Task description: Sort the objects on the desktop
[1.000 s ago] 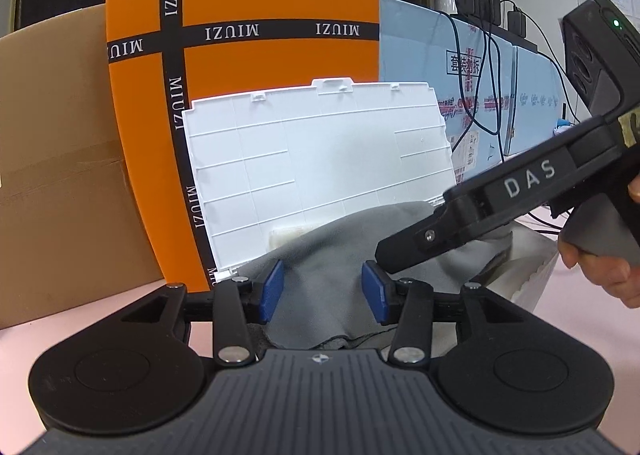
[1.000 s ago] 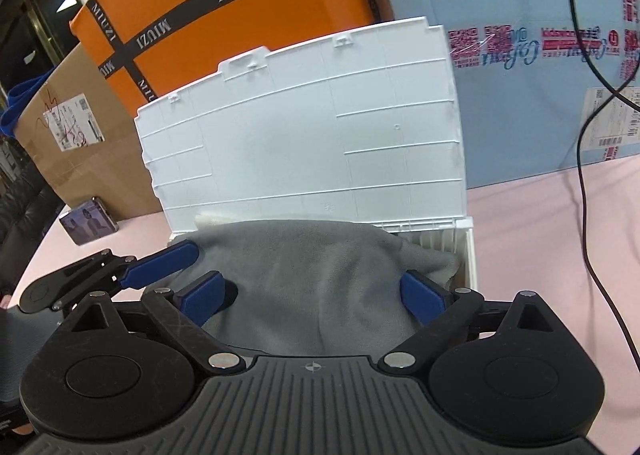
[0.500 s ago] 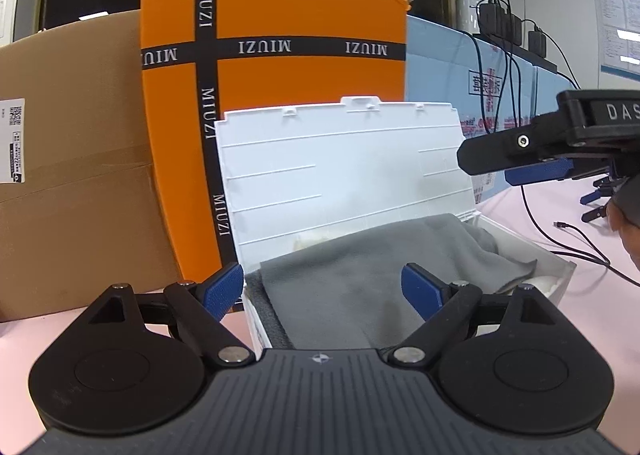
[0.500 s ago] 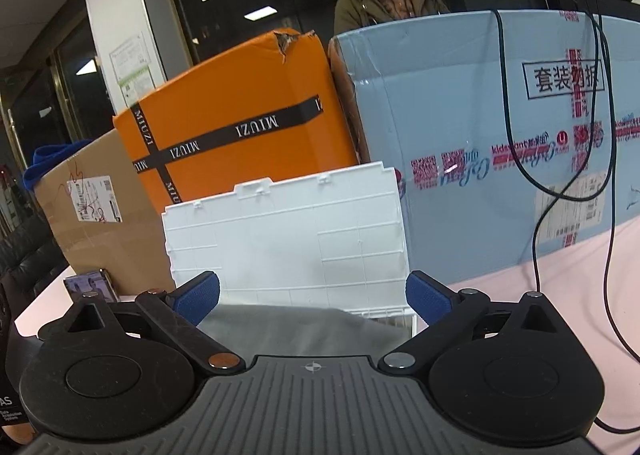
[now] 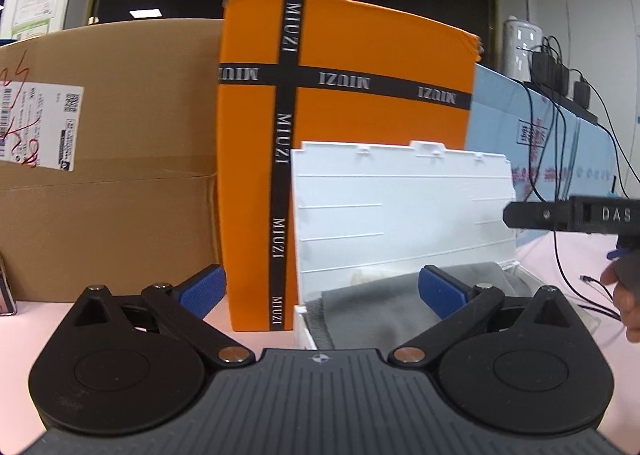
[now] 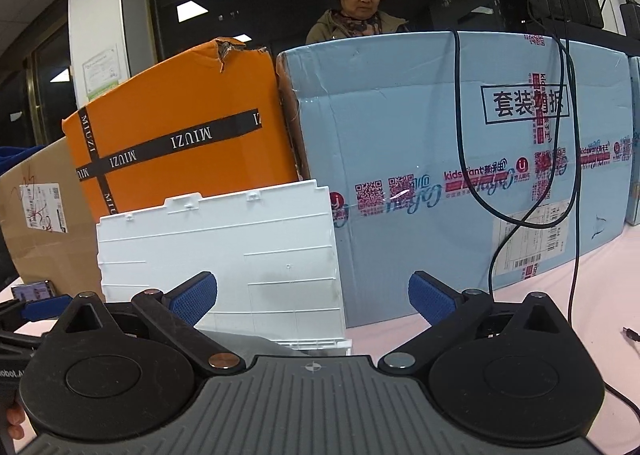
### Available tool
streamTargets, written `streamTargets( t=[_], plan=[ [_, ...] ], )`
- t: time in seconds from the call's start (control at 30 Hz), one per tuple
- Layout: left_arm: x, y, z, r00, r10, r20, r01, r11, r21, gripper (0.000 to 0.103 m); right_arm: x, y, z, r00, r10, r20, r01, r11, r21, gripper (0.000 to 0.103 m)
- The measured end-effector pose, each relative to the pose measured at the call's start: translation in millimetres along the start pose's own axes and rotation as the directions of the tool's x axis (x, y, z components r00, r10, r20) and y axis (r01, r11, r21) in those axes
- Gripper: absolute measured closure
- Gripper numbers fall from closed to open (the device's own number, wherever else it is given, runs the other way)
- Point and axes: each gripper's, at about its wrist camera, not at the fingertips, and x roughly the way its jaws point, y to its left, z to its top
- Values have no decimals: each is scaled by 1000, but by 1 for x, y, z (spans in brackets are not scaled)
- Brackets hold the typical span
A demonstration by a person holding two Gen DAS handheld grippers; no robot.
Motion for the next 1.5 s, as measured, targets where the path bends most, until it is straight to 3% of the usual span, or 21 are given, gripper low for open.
streamTargets(
  t=[0.3, 0.57, 0.73, 1.5],
  plan=[
    [-1, 3, -1, 1000, 4, 0, -4, 1000, -12, 0, 1, -5, -5, 997, 16, 70, -16, 1000, 5, 0],
    [-3, 2, 0, 1000, -4, 9, 4, 1000, -14, 0, -1, 2, -3, 991, 110, 81, -110, 994, -6, 0],
    [-6, 2, 0, 1000, -5, 18, 5, 1000, -16, 0, 5, 8, -4, 988, 149, 47, -148, 989, -15, 0],
    [-5, 4, -3, 1000, -8, 15, 8, 1000, -27, 0, 17, 14, 6, 981, 192, 36, -192, 981, 7, 0]
  ],
)
